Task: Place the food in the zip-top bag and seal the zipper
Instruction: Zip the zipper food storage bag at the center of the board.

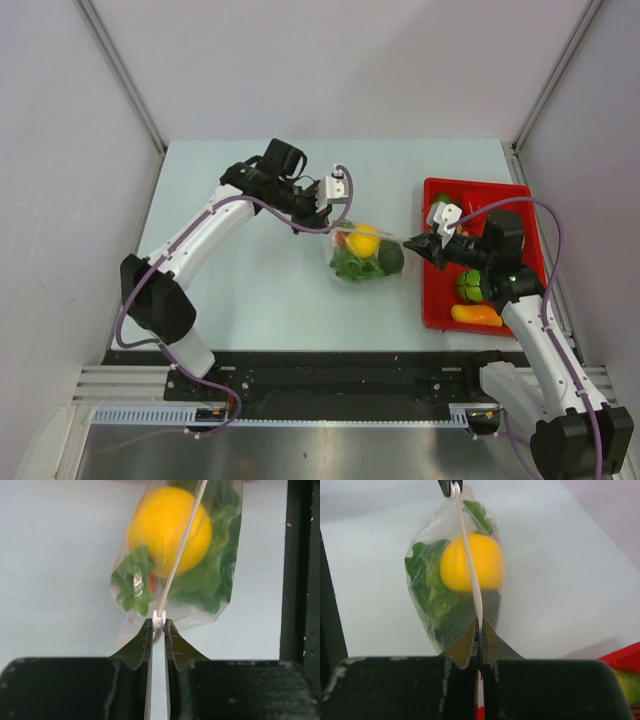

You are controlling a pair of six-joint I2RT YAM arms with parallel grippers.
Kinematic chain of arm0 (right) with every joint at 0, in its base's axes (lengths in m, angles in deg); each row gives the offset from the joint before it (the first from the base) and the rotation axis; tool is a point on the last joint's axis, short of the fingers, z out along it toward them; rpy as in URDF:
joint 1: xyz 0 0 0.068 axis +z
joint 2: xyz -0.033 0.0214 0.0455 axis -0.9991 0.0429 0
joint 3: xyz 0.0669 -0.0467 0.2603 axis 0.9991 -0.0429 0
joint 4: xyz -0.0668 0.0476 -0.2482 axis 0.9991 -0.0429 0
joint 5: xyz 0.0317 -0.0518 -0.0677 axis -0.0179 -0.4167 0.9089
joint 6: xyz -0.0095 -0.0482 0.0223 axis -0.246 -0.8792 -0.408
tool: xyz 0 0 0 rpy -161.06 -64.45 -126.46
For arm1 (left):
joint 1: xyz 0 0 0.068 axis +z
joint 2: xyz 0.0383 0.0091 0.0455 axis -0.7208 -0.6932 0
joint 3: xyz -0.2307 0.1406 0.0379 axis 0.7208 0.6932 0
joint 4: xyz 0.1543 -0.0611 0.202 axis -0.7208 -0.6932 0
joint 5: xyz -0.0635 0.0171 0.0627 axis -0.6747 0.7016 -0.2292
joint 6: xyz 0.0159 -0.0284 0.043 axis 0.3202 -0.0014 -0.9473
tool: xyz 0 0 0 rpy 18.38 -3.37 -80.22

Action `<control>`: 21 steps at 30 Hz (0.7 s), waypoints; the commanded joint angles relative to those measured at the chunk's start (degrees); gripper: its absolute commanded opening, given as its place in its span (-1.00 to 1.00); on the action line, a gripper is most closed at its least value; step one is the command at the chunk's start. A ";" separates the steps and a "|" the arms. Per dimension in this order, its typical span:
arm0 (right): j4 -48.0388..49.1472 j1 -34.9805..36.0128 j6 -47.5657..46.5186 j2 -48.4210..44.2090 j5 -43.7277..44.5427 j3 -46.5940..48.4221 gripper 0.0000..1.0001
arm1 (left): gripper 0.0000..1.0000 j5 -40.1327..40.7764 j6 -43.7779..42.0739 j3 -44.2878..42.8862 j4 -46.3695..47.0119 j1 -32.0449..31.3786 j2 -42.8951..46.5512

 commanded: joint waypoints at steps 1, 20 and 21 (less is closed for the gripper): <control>-1.32 -1.62 -2.08 -1.86 0.87 2.52 -1.00 | -0.96 6.44 -4.20 1.27 -3.41 4.91 4.27; 3.59 3.30 0.73 -0.02 2.88 2.60 -1.00 | -0.90 6.62 -0.25 7.78 -0.78 8.61 10.77; 5.34 4.35 1.69 0.07 3.41 2.60 -1.00 | -0.72 6.36 0.27 7.60 -0.69 8.61 11.12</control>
